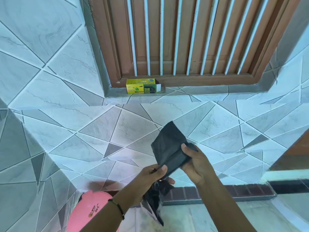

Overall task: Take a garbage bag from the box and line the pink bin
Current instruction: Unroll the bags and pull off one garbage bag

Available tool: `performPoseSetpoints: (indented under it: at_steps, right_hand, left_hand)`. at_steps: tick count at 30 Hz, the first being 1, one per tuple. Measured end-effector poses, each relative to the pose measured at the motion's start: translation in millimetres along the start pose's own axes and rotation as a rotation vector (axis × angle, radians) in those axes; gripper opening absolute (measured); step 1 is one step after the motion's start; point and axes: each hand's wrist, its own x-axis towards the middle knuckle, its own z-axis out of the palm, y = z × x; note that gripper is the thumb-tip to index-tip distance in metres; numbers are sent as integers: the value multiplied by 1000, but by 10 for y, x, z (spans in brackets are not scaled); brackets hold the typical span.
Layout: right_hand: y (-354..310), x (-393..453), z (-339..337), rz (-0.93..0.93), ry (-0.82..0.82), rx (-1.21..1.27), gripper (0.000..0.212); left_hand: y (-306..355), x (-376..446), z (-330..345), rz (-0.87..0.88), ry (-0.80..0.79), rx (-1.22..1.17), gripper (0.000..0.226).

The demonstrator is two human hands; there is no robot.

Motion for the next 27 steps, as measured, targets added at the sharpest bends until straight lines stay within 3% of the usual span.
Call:
performPoseSetpoints:
  at_steps: [3, 10, 16, 21, 25, 27]
  right_hand:
    - [11, -17, 15, 13, 49, -33, 16]
    - [-97, -97, -86, 170, 30, -372, 10]
    - [-211, -129, -141, 160, -67, -456, 17]
    - [-208, -131, -171, 92, -90, -430, 18]
    - [-200, -142, -200, 49, -220, -500, 31]
    - [-203, -145, -204, 55, -279, -467, 22]
  left_hand:
    - [35, 33, 20, -10, 53, -231, 47]
    - [44, 20, -173, 46, 111, -263, 37]
    - [125, 12, -271, 67, 39, -300, 20]
    - [146, -7, -322, 52, -118, -356, 9]
    - [147, 3, -365, 44, -52, -224, 28]
    - [158, 17, -377, 47, 22, -225, 23]
